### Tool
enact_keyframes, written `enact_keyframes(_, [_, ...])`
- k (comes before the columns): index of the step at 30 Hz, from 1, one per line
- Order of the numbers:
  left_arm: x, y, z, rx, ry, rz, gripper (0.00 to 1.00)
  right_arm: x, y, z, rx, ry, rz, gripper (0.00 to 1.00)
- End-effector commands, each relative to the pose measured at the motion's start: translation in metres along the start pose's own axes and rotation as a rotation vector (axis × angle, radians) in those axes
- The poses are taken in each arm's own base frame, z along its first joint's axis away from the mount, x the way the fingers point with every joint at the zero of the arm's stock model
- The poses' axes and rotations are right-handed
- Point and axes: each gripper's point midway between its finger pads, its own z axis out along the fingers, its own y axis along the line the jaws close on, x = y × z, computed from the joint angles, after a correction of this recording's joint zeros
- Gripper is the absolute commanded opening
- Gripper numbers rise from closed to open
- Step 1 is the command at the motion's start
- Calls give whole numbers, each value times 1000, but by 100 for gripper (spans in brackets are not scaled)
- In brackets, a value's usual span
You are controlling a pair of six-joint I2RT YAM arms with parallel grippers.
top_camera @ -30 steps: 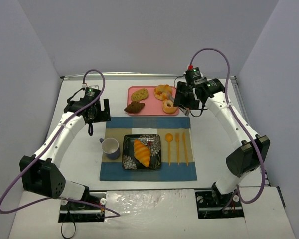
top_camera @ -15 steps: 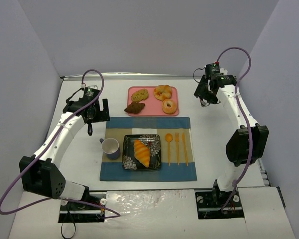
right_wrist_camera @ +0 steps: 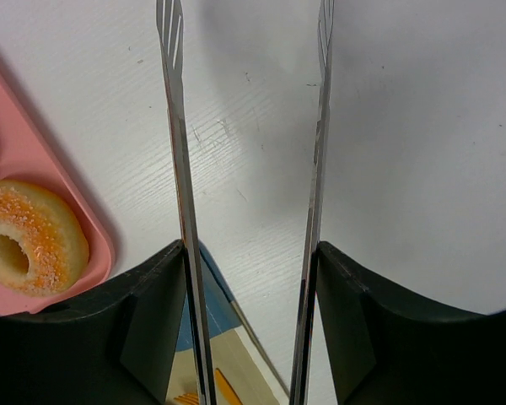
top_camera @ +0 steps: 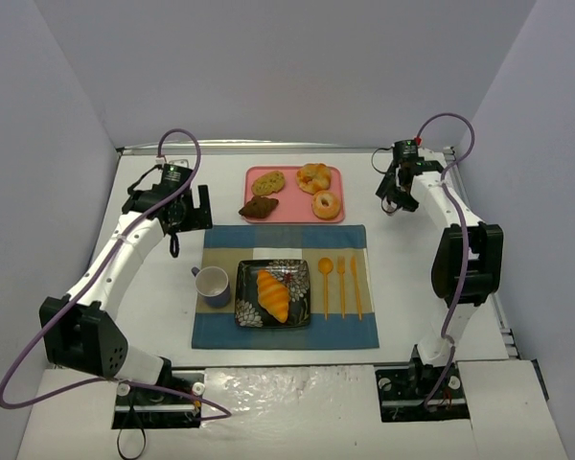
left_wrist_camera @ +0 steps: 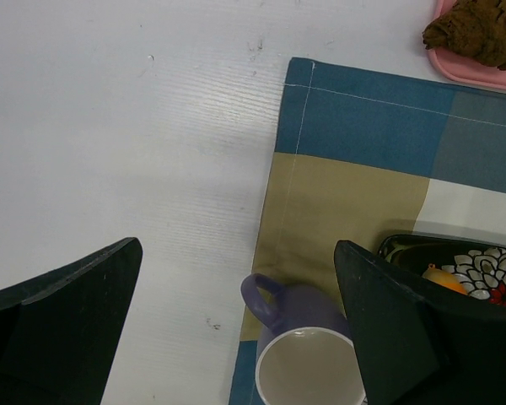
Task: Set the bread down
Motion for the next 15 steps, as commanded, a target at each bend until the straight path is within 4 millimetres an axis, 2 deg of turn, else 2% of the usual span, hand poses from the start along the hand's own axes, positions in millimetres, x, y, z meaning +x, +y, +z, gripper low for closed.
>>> enact_keyframes(1, [-40,-11,-5,68,-112,-27,97,-20,4,4,-6,-84,25,56])
enact_keyframes(8, [-55,-27,3,138,-115,-49,97,4,-1,23,6,-21,9,56])
enact_keyframes(15, [-62,-29,5,150,-119,-55,97,28,-7,37,21,39,-11,57])
